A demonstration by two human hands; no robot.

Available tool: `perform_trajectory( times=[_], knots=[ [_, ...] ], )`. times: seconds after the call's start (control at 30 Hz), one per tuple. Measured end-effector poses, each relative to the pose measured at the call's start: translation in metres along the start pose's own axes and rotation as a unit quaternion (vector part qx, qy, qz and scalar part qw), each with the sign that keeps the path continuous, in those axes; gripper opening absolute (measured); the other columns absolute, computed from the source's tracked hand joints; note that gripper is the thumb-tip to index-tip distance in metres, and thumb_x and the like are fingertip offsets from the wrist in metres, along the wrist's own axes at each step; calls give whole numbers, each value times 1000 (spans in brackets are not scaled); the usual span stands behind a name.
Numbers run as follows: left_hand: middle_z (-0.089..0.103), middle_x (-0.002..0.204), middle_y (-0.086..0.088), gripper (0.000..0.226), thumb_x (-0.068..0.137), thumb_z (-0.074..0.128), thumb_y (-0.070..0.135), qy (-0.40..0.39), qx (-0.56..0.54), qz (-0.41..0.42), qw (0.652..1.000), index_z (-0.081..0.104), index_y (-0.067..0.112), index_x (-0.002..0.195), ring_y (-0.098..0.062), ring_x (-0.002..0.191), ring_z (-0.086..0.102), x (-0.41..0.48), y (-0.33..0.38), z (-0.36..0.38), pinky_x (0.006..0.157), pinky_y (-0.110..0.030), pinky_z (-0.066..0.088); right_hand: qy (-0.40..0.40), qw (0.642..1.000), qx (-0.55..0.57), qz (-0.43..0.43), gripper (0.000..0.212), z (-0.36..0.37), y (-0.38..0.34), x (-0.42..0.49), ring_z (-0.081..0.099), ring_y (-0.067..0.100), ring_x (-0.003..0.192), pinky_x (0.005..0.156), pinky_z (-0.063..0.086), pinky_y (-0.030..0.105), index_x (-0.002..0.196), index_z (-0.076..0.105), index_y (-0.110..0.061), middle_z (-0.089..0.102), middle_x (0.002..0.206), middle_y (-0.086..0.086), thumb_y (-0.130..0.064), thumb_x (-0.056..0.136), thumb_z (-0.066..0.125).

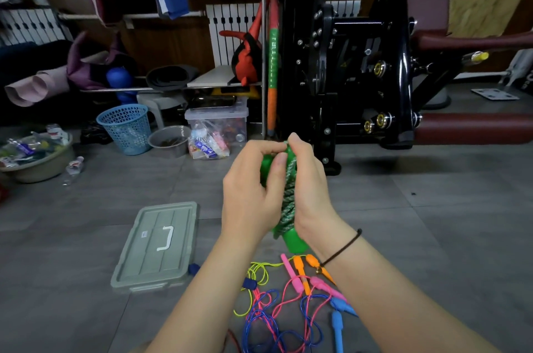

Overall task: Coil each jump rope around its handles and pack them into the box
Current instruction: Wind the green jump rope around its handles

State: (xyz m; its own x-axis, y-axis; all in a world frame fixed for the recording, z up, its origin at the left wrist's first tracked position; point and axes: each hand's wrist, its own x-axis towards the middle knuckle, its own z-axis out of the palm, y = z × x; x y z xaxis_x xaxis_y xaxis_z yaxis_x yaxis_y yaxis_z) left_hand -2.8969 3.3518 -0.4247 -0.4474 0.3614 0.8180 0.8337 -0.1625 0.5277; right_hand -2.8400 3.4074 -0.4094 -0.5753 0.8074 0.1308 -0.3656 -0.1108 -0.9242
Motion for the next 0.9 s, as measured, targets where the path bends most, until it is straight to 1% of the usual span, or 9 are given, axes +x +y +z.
perform_trajectory(
  times=[0.13, 0.23, 0.33, 0.43, 0.57, 0.67, 0.77, 0.83, 0.9],
  knots=[
    [63, 85, -2, 16, 90, 52, 13, 23, 12, 50, 998, 66, 5, 91, 4, 84, 48, 0, -2, 2, 79, -4, 34, 23, 997, 72, 11, 32, -3, -4, -1, 53, 11, 57, 58, 44, 28, 60, 50, -15, 52, 53, -2, -23, 91, 51],
    [61, 83, -4, 17, 90, 51, 13, 32, 6, 57, 998, 64, 3, 87, 2, 84, 46, 2, -1, 3, 79, -5, 34, 36, 997, 70, -19, 26, -4, -1, 2, 45, 18, 62, 58, 38, 31, 63, 51, -14, 47, 62, 4, -11, 87, 44],
    [59, 81, -1, 20, 92, 49, 16, 24, 5, 38, 999, 62, 5, 83, 0, 80, 45, 3, -6, 2, 76, -7, 33, 62, 996, -31, -49, 25, -5, 5, 5, 51, 20, 74, 69, 45, 39, 93, 61, -25, 56, 81, 4, -10, 88, 41],
    [55, 78, 1, 32, 92, 51, 39, -56, 10, 18, 998, 62, 11, 82, 5, 74, 42, 7, -19, -4, 69, -8, 33, 65, 972, -190, -121, 29, -13, 2, 7, 50, 7, 66, 69, 46, 36, 111, 54, -30, 53, 66, -12, -12, 93, 41],
    [41, 62, 10, 37, 86, 50, 52, -166, 15, -26, 986, 49, 19, 70, -1, 64, 42, 11, -26, -13, 57, -14, 30, 11, 921, -341, -189, 22, -28, -5, 16, 48, 6, 57, 63, 41, 32, 117, 50, -26, 52, 56, -9, -23, 96, 45],
    [36, 57, 7, 42, 89, 47, 51, -161, 77, -53, 982, 38, 18, 65, -3, 60, 41, 5, -31, -13, 53, -23, 25, -21, 928, -345, -139, 34, -33, -2, 19, 58, 7, 76, 74, 45, 32, 115, 53, -36, 65, 76, -7, -50, 95, 30],
    [35, 56, 7, 38, 93, 48, 40, -97, 122, -101, 983, 37, 17, 66, -3, 57, 40, 0, -40, -14, 55, -27, 17, -13, 901, -427, -71, 58, -42, 4, 20, 58, 14, 99, 87, 44, 36, 115, 49, -45, 67, 95, -11, -72, 82, 10],
    [39, 60, 10, 30, 96, 49, 32, -54, 121, -121, 984, 40, 19, 70, -1, 60, 43, -4, -42, -16, 55, -24, 19, -18, 880, -474, -18, 60, -47, 9, 17, 52, 21, 115, 89, 39, 36, 127, 42, -43, 61, 118, -6, -72, 87, 9],
    [44, 65, 14, 20, 97, 48, 29, -28, 108, -135, 984, 46, 22, 78, 1, 65, 47, -10, -38, -16, 57, -20, 24, -21, 879, -477, 13, 59, -48, 15, 15, 54, 21, 108, 85, 39, 33, 136, 36, -38, 56, 124, -1, -67, 90, 13]
  ],
)
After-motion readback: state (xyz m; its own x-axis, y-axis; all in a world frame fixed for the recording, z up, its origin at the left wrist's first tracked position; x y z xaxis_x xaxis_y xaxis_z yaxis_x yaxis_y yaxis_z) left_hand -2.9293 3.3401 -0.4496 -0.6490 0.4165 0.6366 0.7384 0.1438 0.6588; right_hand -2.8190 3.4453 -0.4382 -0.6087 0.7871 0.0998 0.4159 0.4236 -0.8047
